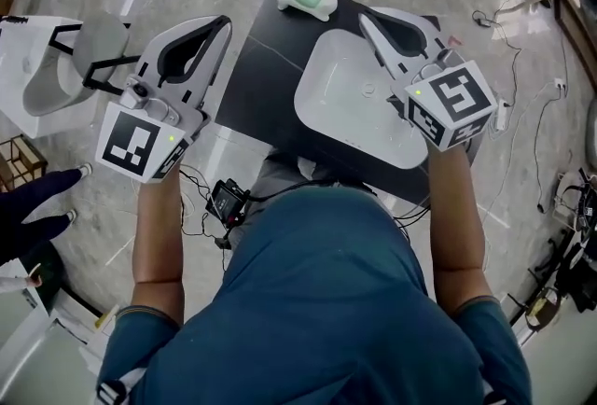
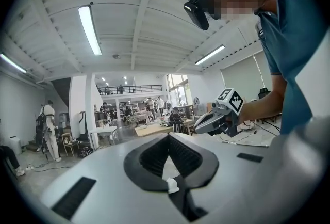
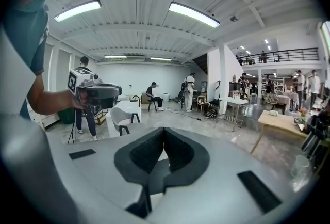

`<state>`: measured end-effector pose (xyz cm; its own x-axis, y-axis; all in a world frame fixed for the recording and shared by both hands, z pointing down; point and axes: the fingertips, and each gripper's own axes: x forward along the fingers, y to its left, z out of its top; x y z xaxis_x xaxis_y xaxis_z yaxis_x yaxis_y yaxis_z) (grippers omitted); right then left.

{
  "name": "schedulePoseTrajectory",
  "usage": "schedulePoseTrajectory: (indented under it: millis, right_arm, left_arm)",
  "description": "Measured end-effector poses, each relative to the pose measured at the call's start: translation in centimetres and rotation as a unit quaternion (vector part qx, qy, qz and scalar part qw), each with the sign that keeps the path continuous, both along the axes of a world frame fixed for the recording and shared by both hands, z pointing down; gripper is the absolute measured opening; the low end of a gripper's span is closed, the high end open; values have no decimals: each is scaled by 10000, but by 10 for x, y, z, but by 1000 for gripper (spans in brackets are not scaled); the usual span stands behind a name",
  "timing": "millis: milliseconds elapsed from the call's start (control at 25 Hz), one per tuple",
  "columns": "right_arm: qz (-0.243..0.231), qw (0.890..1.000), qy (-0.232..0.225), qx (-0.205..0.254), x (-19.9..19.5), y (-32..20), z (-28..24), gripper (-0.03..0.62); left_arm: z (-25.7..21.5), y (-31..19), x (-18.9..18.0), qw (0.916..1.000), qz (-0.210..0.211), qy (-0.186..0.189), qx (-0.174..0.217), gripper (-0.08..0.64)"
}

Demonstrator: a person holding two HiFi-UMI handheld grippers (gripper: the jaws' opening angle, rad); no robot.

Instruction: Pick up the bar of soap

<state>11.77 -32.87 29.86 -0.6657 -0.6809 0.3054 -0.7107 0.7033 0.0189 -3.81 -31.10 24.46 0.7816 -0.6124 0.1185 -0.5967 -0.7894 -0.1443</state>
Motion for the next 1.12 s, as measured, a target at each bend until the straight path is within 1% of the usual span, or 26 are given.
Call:
schedulePoseTrajectory:
  millis: [240, 400, 520, 680, 800, 1120]
  right_arm:
    - [103, 9998, 51, -184, -32, -31, 25, 15]
    - [133, 9993, 94, -339, -43, -44, 45, 15]
    - [117, 9989, 141, -423, -44, -52, 58, 15]
    - [154, 9980, 189, -577, -42, -63, 76, 15]
    - [161, 9969, 234, -728, -41, -72, 92, 15]
    - [92, 9931, 431, -1085, -44, -93, 136, 17]
  left_arm:
    - [16, -27, -37, 10000, 6, 20, -94, 2]
    - [25, -34, -51, 9999, 5, 23, -154, 2]
    - [31, -36, -56, 9998, -26, 25, -204, 2]
    - [42, -37, -61, 9994, -72, 123, -330, 2]
    - [42, -40, -58, 9992, -17, 42, -393, 2]
    - [52, -48, -64, 9986, -71, 56, -529, 2]
